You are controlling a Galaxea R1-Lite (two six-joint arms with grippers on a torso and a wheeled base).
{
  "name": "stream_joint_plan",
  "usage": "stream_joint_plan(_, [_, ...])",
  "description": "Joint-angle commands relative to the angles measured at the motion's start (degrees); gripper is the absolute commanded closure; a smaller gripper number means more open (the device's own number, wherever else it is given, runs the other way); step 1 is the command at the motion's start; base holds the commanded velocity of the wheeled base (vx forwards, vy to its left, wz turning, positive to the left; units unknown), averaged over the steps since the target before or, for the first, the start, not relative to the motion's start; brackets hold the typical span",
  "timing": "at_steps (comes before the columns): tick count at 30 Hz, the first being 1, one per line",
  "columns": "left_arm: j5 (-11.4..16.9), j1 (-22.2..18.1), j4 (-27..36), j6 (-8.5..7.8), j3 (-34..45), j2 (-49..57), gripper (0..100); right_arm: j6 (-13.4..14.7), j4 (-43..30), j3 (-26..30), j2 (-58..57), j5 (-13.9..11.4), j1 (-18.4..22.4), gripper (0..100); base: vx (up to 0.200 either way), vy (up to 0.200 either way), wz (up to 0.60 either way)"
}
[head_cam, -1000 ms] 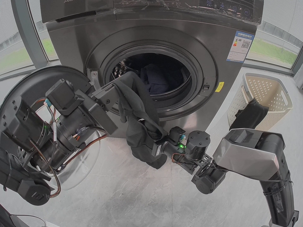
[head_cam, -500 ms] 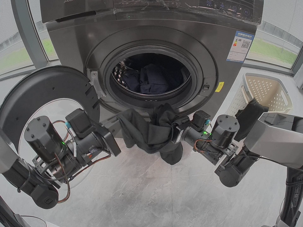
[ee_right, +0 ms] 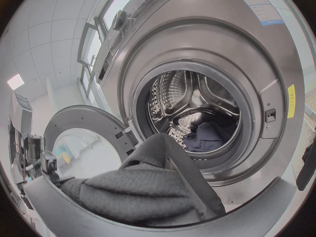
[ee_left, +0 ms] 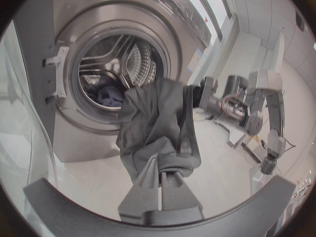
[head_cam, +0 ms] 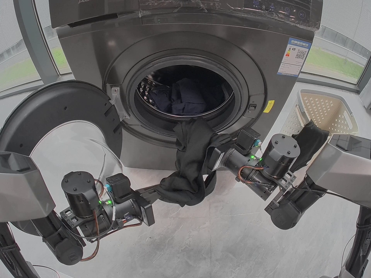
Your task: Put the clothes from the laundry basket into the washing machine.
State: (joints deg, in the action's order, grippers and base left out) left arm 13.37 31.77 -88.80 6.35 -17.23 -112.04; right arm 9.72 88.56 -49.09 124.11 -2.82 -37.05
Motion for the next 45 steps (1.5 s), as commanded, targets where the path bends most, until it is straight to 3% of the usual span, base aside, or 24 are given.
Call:
stream_joint_plan(1, [0.43,0.22,-0.06,-0.81,1.23,-3.88,100,0.04,0.03,-0.39,-0.71,0.0,-1.27,100,0.0,0.0,0.0])
stream_joint_plan(9, [0.51,-0.39,0.03,-0.81,0.61,-3.44,100,0.13,0.03,-0.48,-0.71,0.09,-1.8,100,0.0,0.0,0.0])
stream_joint_plan(10, [0.51,-0.39,0.03,-0.81,0.53,-3.36,0,0.22,0.03,-0.48,-0.71,0.09,-1.89,100,0.0,0.0,0.0])
stream_joint_plan(18, [0.69,0.14,0.03,-0.73,1.84,-3.8,0,0.22,0.03,-0.48,-0.8,0.09,-1.71,100,0.0,0.0,0.0])
stream_joint_plan(24, [4.38,1.1,-0.06,-1.87,5.89,-3.88,0,0.13,0.03,-1.62,-0.71,0.18,-1.54,100,0.0,0.0,0.0])
stream_joint_plan(31, [4.56,1.1,0.03,-2.48,7.73,-4.06,0,0.13,-0.06,-2.85,-0.54,0.27,-1.71,100,0.0,0.0,0.0])
stream_joint_plan(37, [4.64,1.19,0.03,-3.98,9.05,-4.59,0,0.13,-0.5,-4.61,-0.36,0.27,-1.27,100,0.0,0.0,0.0])
stream_joint_plan(45, [3.94,0.22,-0.06,-3.19,2.72,-4.24,0,0.22,-0.06,-2.76,-0.8,1.15,-2.77,100,0.0,0.0,0.0])
